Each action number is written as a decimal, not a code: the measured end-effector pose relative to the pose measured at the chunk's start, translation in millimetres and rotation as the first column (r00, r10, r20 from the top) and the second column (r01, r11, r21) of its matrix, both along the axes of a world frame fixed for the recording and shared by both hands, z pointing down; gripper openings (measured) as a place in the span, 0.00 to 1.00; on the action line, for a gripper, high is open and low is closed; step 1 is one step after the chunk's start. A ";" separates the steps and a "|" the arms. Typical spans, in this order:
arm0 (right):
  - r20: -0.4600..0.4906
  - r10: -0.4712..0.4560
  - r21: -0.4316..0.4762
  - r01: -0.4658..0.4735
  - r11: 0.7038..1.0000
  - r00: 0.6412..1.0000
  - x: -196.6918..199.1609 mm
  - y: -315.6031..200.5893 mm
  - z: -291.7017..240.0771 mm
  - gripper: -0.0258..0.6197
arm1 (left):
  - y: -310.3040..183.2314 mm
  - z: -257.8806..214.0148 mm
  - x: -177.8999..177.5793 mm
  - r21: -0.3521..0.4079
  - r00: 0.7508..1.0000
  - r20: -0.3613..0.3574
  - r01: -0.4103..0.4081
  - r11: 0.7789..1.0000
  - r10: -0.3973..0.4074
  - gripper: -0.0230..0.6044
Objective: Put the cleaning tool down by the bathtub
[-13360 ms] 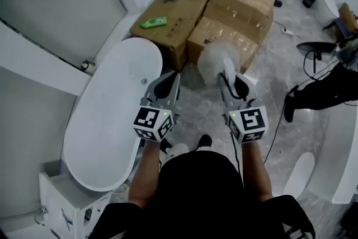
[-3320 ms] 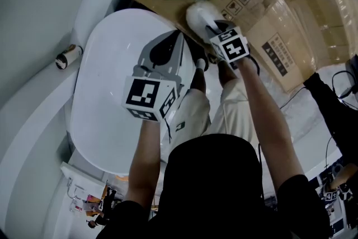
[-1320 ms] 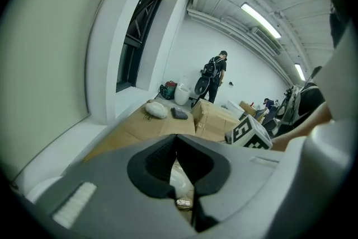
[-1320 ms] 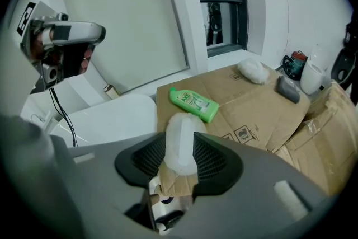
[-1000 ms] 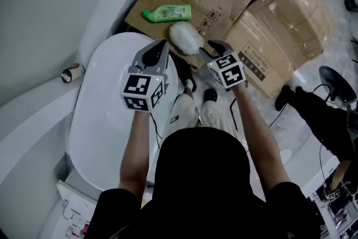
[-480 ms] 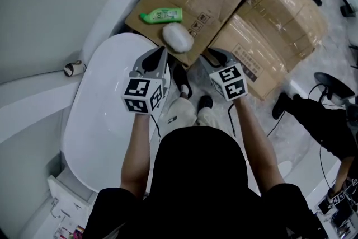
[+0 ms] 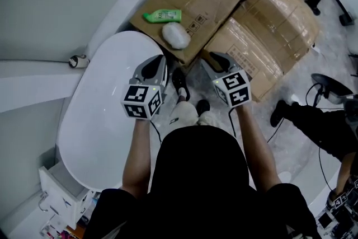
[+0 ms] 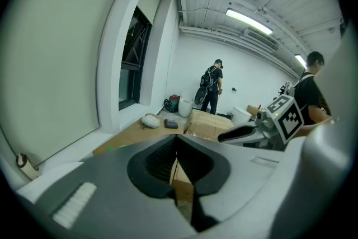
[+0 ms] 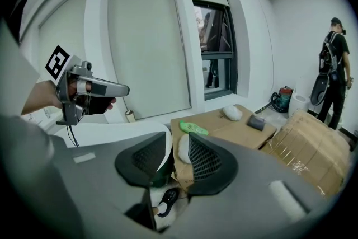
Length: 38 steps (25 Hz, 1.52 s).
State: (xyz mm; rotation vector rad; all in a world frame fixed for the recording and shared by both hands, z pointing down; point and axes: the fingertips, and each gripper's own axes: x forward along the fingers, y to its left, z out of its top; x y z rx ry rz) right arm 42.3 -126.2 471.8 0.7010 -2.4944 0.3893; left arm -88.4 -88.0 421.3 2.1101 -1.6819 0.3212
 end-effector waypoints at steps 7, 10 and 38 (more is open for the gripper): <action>0.034 -0.041 0.060 0.039 0.997 0.999 19.6 29.1 -36.6 0.21 | 26.5 -21.1 22.2 0.048 1.000 0.013 0.019 0.999 -0.020 0.03; 0.052 -0.044 0.089 0.039 0.995 0.998 28.1 38.9 -54.9 0.20 | 36.0 -30.1 31.1 0.064 1.000 0.011 0.023 0.998 -0.023 0.03; 0.193 -0.048 0.223 0.004 0.975 0.980 33.3 80.2 -145.7 0.06 | 71.9 -91.6 66.3 0.177 0.999 0.025 -0.024 0.984 0.020 0.03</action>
